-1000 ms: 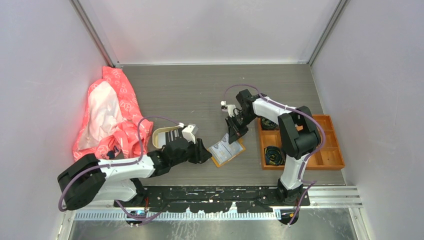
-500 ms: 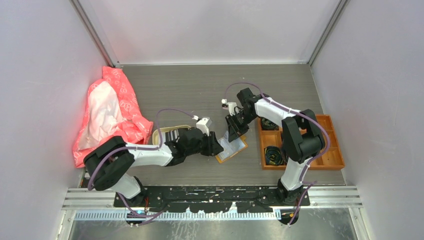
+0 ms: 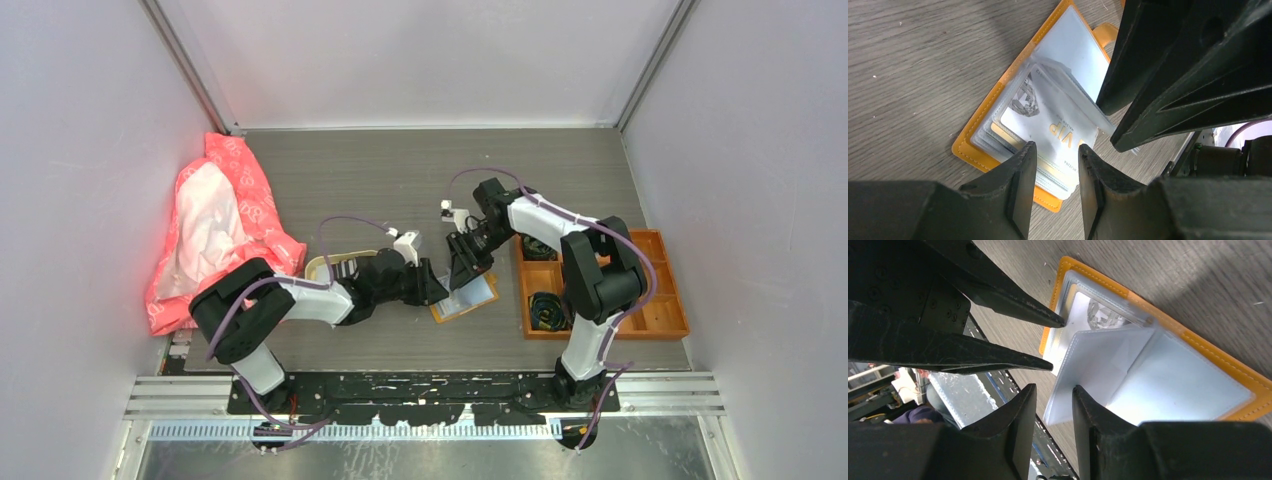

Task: Put the credit cards into the card holder
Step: Insert the credit card into the card holder.

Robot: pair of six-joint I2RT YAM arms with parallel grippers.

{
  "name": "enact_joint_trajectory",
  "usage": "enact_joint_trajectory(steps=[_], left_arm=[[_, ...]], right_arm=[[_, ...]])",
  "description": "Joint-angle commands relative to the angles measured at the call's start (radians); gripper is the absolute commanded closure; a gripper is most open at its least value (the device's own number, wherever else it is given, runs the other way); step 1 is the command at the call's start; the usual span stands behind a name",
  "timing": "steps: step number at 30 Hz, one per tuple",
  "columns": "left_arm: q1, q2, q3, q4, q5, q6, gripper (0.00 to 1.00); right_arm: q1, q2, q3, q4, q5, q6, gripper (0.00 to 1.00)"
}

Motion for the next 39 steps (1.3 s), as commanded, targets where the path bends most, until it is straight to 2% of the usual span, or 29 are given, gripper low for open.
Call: enact_joint_trajectory(steps=[1, 7, 13, 29, 35, 39], left_arm=[[0.015, 0.009, -0.001, 0.07, 0.02, -0.003, 0.62], [0.027, 0.02, 0.003, 0.072, 0.033, -0.001, 0.62], [0.035, 0.039, 0.012, 0.074, 0.048, -0.001, 0.62], [0.04, 0.056, 0.023, 0.07, 0.066, 0.003, 0.63], [0.04, 0.048, 0.017, 0.069, 0.068, 0.005, 0.63], [0.04, 0.036, 0.016, 0.069, 0.073, 0.005, 0.63]], right_arm=[[-0.002, 0.02, 0.04, -0.03, -0.037, -0.021, 0.62], [-0.003, 0.011, 0.04, -0.016, 0.039, -0.014, 0.63], [-0.013, -0.015, 0.039, -0.02, 0.05, -0.024, 0.62], [-0.02, -0.052, 0.049, -0.063, 0.07, -0.089, 0.5], [-0.02, -0.051, 0.048, -0.067, 0.061, -0.094, 0.5], [-0.019, -0.037, 0.047, -0.069, 0.013, -0.089, 0.55]])
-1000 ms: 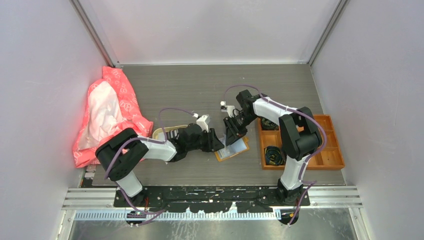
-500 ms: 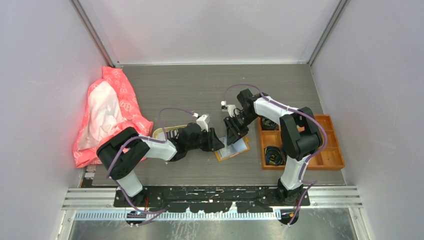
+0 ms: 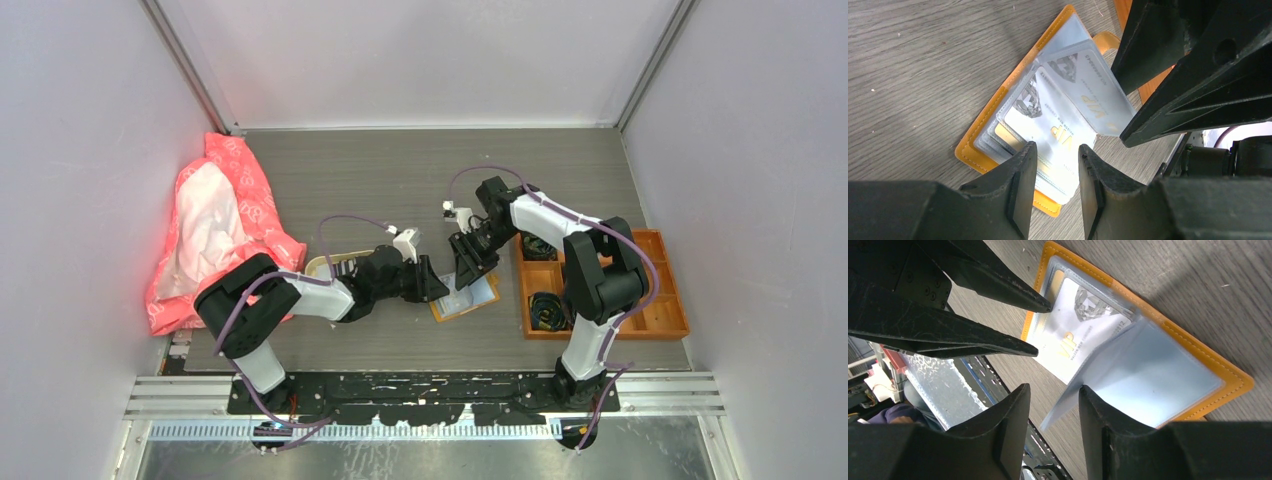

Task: Put the credit cards into the card holder
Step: Insert the credit card into the card holder.

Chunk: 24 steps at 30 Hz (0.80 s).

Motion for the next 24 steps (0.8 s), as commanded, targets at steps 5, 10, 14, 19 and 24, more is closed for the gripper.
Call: enact_joint_trajectory(steps=[5, 10, 14, 19, 24], left_arm=[[0.005, -0.013, 0.01, 0.006, 0.009, 0.022, 0.63], [0.004, 0.002, 0.016, 0.008, 0.012, 0.021, 0.63], [0.004, 0.011, 0.018, 0.016, 0.016, 0.019, 0.63], [0.005, 0.007, 0.018, 0.014, 0.015, 0.024, 0.64], [0.005, -0.001, 0.016, 0.005, 0.013, 0.03, 0.63]], right_arm=[[-0.002, -0.02, 0.035, -0.021, -0.077, -0.01, 0.65], [-0.002, -0.019, 0.036, -0.024, -0.085, -0.011, 0.67], [-0.002, -0.011, 0.042, -0.039, -0.101, -0.019, 0.68], [-0.002, 0.003, 0.049, -0.046, -0.096, -0.02, 0.75], [-0.002, 0.004, 0.05, -0.048, -0.091, -0.021, 0.81]])
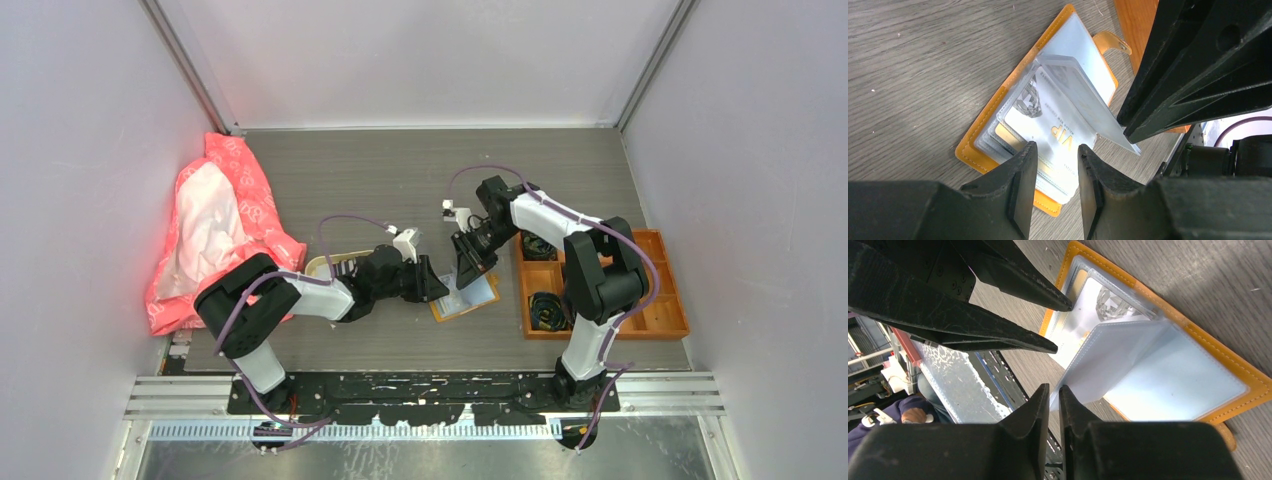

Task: Put the credit cards into the card holder
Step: Insert the credit card into the card holder.

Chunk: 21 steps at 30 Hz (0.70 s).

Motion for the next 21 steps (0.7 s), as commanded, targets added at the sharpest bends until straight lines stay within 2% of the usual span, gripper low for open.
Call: enact_joint_trajectory(steps=[1, 7, 21], left_arm=[[0.004, -0.002, 0.017, 0.004, 0.005, 0.028, 0.63], [0.004, -0.008, 0.016, 0.014, 0.016, 0.015, 0.63], [0.005, -0.03, 0.021, 0.031, 0.041, 0.002, 0.58]], right_arm=[[-0.003, 0.004, 0.037, -0.013, -0.025, -0.012, 0.82], [-0.004, 0.006, 0.038, -0.015, -0.014, -0.01, 0.89], [0.0, -0.005, 0.023, 0.023, 0.107, 0.0, 0.85]])
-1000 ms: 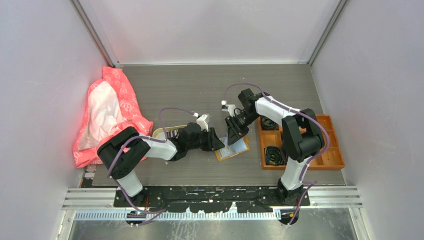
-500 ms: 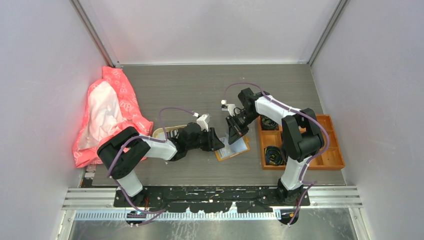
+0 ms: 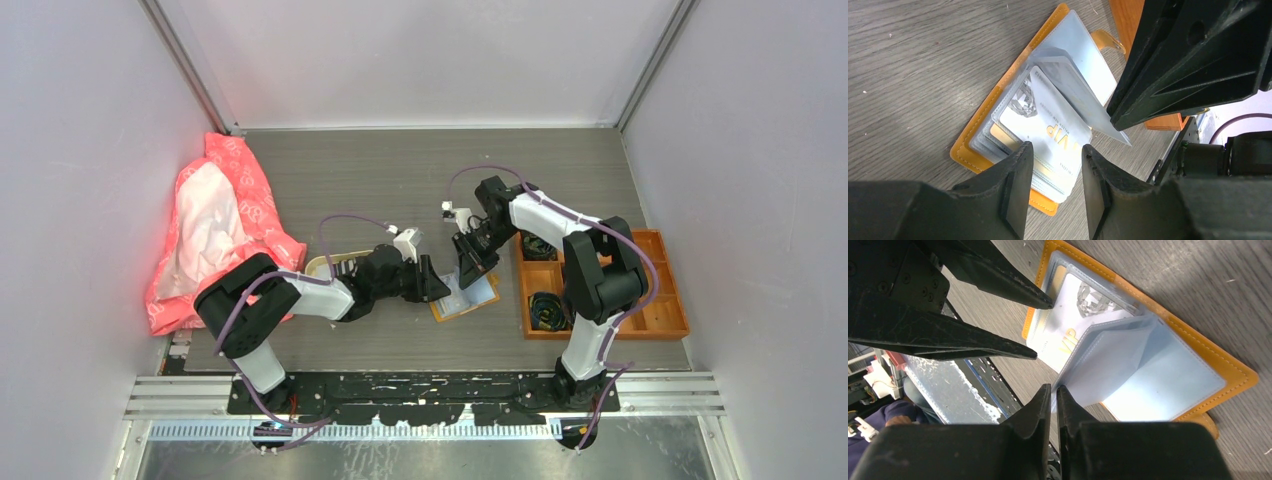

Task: Put the credit cards into the card holder
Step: Insert the credit card into the card holder.

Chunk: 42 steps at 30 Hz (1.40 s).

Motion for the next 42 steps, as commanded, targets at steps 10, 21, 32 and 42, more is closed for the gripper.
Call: enact_joint_trajectory(steps=[10, 21, 32, 42], left_arm=[[0.005, -0.03, 0.048, 0.027, 0.04, 0.009, 0.52], [0.019, -0.031, 0.036, 0.038, 0.016, -0.005, 0.49], [0.021, -0.061, 0.044, -0.012, -0.029, 0.005, 0.54], [0.021, -0.054, 0.095, -0.065, -0.032, 0.021, 0.57]], right_arm=[[0.013, 0.017, 0.022, 0.013, 0.017, -0.004, 0.78], [0.029, 0.046, 0.025, 0.005, 0.014, -0.011, 0.74], [0.032, 0.058, 0.027, 0.006, 0.022, -0.01, 0.76], [0.035, 0.058, 0.03, 0.002, 0.026, -0.012, 0.78]])
